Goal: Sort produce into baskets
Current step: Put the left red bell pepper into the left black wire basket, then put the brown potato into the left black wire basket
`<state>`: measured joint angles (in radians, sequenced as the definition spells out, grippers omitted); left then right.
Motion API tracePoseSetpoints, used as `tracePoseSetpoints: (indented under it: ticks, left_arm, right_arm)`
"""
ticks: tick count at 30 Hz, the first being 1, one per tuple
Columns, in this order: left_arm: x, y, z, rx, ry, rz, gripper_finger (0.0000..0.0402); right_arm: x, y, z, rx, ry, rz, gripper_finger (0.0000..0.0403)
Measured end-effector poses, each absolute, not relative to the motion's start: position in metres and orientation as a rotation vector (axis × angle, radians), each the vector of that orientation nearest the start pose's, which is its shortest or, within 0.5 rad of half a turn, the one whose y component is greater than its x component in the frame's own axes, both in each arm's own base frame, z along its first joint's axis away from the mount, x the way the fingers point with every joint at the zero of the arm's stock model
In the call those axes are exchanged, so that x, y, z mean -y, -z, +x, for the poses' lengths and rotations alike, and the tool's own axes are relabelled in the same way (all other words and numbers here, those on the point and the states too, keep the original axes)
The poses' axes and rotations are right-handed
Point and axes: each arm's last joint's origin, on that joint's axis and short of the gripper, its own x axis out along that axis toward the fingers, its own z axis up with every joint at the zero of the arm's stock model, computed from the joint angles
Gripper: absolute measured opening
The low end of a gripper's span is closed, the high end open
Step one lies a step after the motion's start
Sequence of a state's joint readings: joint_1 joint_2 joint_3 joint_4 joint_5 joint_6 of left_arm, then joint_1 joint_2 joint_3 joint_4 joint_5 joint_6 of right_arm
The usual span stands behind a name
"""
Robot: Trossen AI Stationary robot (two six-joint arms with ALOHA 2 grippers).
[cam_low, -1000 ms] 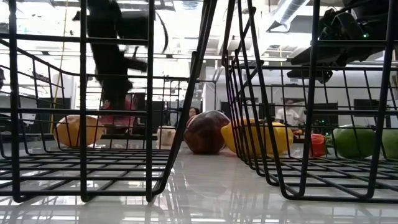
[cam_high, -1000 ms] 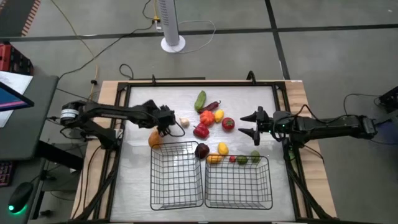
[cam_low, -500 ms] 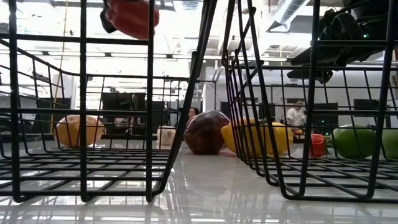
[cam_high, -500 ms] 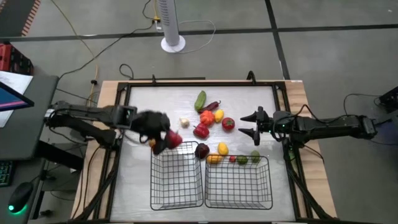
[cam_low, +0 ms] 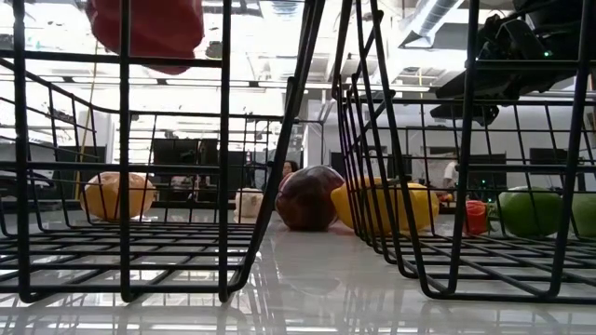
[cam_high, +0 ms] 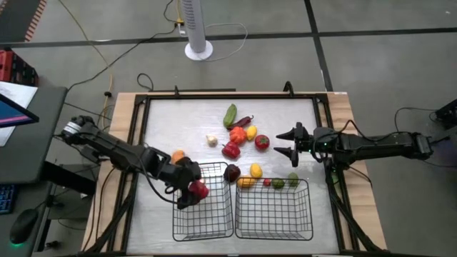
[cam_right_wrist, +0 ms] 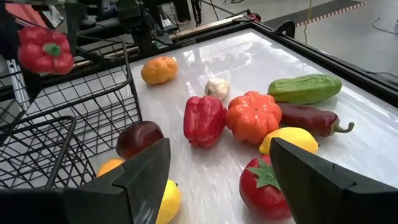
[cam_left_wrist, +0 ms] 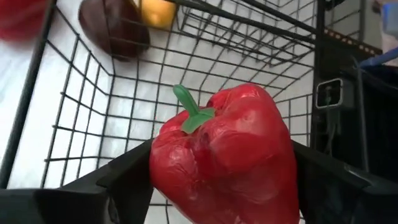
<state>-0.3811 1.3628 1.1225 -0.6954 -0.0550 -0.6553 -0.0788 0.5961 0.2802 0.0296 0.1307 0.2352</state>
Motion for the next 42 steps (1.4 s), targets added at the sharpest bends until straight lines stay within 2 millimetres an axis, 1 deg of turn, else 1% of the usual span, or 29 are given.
tracePoseSetpoints:
  ticks: [3, 7, 13, 16, 18, 20, 22, 24, 26, 29, 32, 34, 38, 42]
  left_arm:
    - [0.099, -0.284, 0.255, -0.97, -0.042, -0.403, 0.0324]
    - [0.099, -0.286, 0.254, -0.959, -0.055, -0.427, 0.0327]
    - [0.096, -0.296, 0.251, -0.992, -0.089, -0.411, 0.0328]
    - [0.088, -0.3, 0.239, -1.08, -0.236, -0.331, 0.0328]
    - [0.081, -0.305, 0.231, -1.09, -0.356, -0.256, 0.0325]
    - [0.076, -0.309, 0.219, -1.086, -0.442, -0.19, 0.0321]
    - [0.071, -0.311, 0.207, -1.058, -0.49, -0.182, 0.0314]
    - [0.065, -0.31, 0.191, -1.035, -0.524, -0.214, 0.0306]
    - [0.059, -0.306, 0.176, -0.998, -0.561, -0.263, 0.0299]
    - [0.046, -0.292, 0.152, -0.962, -0.627, -0.355, 0.0292]
    - [0.032, -0.274, 0.142, -0.91, -0.701, -0.477, 0.0291]
    - [0.023, -0.26, 0.138, -0.904, -0.75, -0.573, 0.0291]
    - [0.009, -0.24, 0.141, -0.91, -0.816, -0.759, 0.029]
    - [0.001, -0.234, 0.152, -0.898, -0.814, -0.865, 0.0294]
  right_arm:
    - [0.015, -0.205, 0.145, -0.26, 0.241, 0.225, 0.0302]
    - [0.015, -0.206, 0.145, -0.26, 0.24, 0.221, 0.0302]
    - [0.015, -0.206, 0.145, -0.257, 0.24, 0.217, 0.0302]
    - [0.015, -0.206, 0.145, -0.257, 0.24, 0.217, 0.0302]
    - [0.015, -0.206, 0.145, -0.257, 0.24, 0.218, 0.0302]
    - [0.015, -0.206, 0.145, -0.257, 0.24, 0.217, 0.0302]
    - [0.015, -0.206, 0.145, -0.258, 0.24, 0.217, 0.0302]
    - [0.015, -0.206, 0.145, -0.259, 0.24, 0.217, 0.0302]
    - [0.015, -0.206, 0.145, -0.26, 0.24, 0.214, 0.0302]
    - [0.015, -0.206, 0.145, -0.254, 0.238, 0.202, 0.0302]
    - [0.015, -0.208, 0.145, -0.237, 0.236, 0.203, 0.0302]
    - [0.015, -0.208, 0.146, -0.234, 0.236, 0.207, 0.0302]
    - [0.015, -0.208, 0.146, -0.232, 0.238, 0.223, 0.0302]
    - [0.015, -0.208, 0.146, -0.232, 0.237, 0.226, 0.0302]
